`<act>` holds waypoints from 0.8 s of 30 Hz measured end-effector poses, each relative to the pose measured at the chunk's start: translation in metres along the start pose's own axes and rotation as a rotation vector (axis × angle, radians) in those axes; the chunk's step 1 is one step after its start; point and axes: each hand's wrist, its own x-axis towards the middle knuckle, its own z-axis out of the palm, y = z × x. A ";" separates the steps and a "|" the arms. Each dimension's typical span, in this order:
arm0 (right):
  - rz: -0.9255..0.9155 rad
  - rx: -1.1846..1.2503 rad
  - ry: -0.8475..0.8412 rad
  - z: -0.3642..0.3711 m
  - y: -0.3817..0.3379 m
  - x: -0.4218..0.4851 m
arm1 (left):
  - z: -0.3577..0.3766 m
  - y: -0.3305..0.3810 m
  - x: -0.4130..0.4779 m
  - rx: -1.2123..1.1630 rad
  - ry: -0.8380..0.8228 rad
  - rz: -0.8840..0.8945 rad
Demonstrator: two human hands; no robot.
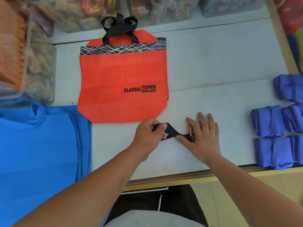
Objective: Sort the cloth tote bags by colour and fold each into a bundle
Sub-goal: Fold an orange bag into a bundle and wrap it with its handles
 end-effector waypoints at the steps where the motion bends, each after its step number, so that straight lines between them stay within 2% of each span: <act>1: -0.002 0.003 -0.011 -0.001 0.000 0.000 | 0.000 0.001 0.001 0.023 -0.004 0.008; 6: 0.012 0.009 -0.046 -0.006 -0.003 0.001 | 0.006 -0.005 0.003 0.190 0.003 0.063; 11: 0.032 0.002 0.019 -0.001 -0.006 0.000 | 0.010 -0.010 0.003 0.228 -0.024 0.028; 18: -0.014 -0.053 0.057 0.012 0.002 0.003 | 0.015 -0.011 0.014 0.328 -0.119 -0.076; 24: -0.027 -0.074 0.117 0.017 0.003 0.002 | 0.026 0.009 0.029 0.542 -0.245 -0.077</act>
